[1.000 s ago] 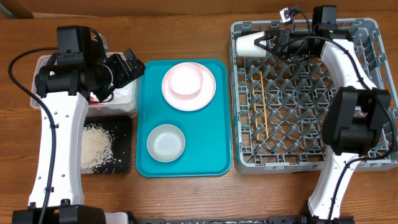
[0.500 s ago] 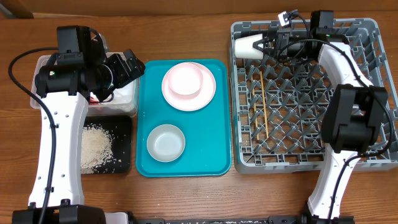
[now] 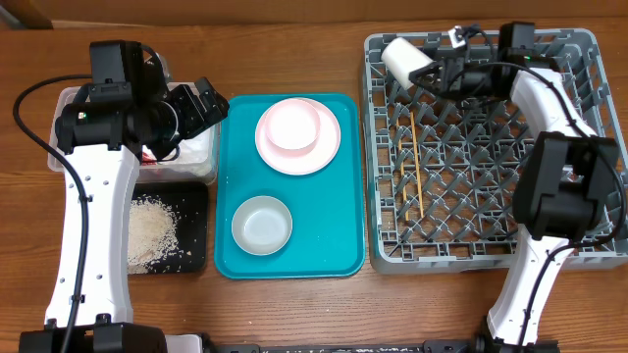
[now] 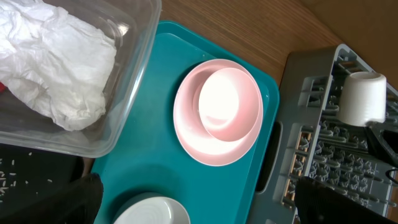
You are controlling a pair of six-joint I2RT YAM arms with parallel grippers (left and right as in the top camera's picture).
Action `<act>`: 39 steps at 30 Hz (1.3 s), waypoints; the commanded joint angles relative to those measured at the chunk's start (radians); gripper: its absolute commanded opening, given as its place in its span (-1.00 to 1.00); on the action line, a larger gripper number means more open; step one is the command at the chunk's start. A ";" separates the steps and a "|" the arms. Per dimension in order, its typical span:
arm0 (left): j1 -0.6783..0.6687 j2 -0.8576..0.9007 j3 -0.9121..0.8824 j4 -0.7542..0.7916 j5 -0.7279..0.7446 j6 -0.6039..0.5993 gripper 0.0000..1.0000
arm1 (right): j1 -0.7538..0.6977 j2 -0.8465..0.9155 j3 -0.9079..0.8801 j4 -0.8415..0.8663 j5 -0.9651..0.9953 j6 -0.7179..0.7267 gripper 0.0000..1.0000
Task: Sort waste into correct bins and load items into the dishwasher
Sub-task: 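Carry the paper cup to the rack's back corner and set it down, then release the cup and raise the right gripper back over the rack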
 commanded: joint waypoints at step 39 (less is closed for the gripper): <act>0.002 -0.007 0.026 0.001 0.014 0.008 1.00 | 0.230 -0.293 -0.005 -0.063 1.048 -0.064 -0.81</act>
